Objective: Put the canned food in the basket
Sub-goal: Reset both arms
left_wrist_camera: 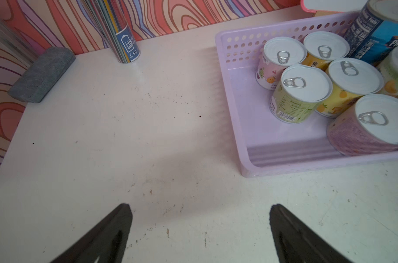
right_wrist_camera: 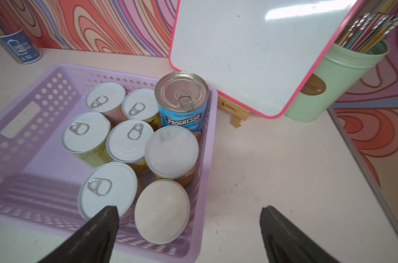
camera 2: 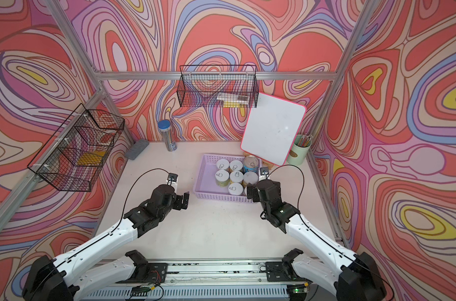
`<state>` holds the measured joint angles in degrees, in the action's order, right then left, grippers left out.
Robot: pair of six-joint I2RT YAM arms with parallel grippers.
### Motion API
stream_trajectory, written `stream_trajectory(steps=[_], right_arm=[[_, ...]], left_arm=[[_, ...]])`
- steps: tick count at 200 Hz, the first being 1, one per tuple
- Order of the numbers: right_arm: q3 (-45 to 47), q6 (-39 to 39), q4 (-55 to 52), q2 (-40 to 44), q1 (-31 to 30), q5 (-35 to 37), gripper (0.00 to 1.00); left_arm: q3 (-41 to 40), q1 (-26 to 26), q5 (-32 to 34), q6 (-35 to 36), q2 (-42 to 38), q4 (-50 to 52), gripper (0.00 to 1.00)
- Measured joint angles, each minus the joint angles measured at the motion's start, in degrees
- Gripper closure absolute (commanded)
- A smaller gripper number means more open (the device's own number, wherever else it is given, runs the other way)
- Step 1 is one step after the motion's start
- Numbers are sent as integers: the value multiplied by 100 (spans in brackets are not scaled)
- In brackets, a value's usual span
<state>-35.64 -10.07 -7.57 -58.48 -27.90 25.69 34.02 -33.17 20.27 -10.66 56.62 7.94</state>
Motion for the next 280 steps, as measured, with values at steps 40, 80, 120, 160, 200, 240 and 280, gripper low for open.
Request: stream_trajectory(steps=[40, 80, 120, 160, 200, 240, 280], right_arm=[[184, 243, 601, 20, 667, 243, 2], [229, 557, 1193, -540, 1224, 42, 2], [269, 765, 1818, -1473, 1596, -348, 2], [490, 848, 2881, -2435, 1851, -621, 2], [549, 1091, 3738, -2809, 2055, -933, 2], [579, 1038, 4409, -2970, 2332, -1314, 2], [586, 962, 4981, -3270, 2485, -1471, 2]], left_arm=[[-361, 988, -61, 385, -201, -619, 1], [-1193, 1379, 61, 868, -227, -1582, 1], [-1532, 1836, 144, 1263, 223, -2433, 1], [-1644, 2326, -269, 1460, 992, -3366, 1], [-1644, 2715, -977, 1517, 1504, -4175, 1], [-1637, 2988, -1683, 1464, 2081, -5062, 1], [-1624, 3112, -2020, 1346, 2726, -5678, 1]])
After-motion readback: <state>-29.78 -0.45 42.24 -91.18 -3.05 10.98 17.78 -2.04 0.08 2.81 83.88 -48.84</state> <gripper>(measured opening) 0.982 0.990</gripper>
